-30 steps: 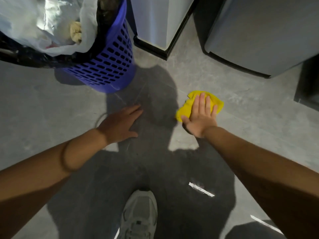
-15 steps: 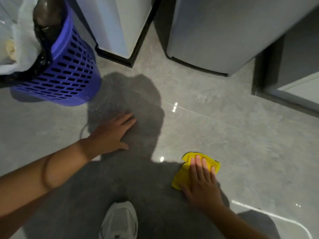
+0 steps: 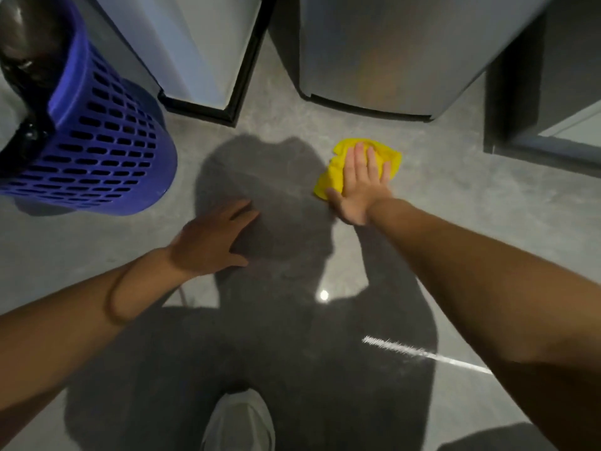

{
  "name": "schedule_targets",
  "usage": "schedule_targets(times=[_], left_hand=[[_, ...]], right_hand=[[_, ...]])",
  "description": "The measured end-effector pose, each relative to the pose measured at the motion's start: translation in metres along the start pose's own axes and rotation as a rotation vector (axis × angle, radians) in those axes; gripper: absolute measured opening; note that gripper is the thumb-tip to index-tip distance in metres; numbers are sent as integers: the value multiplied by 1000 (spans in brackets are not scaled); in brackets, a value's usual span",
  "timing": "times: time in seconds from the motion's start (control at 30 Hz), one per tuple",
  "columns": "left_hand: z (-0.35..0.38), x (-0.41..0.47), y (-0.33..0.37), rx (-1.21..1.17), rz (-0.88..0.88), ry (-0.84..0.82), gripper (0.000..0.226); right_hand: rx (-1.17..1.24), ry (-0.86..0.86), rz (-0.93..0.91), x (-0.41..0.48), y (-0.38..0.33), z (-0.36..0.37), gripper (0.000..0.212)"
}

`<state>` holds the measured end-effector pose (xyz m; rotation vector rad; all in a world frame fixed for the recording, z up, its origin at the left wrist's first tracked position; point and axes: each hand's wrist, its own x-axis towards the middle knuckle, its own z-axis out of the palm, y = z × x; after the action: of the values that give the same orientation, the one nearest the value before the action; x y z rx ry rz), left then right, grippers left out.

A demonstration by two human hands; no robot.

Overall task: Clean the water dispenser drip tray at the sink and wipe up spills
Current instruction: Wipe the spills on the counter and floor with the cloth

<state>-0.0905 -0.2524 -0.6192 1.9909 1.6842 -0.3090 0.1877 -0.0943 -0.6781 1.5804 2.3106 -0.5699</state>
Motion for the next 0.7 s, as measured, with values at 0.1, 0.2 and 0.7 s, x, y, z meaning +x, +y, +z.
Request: schedule_targets(times=[0.1,0.2,0.7], left_hand=[[-3,3,4,-18,-11,27,106],[-3,8,16,-53,11,103,98],[-2,29,68,-19,155,88,82]], right_hand=[[-35,38,-177,-62,-18,31,95],[-38,92,-159,-161,-9,74,89],[210,136,539,-134,185,30,100]])
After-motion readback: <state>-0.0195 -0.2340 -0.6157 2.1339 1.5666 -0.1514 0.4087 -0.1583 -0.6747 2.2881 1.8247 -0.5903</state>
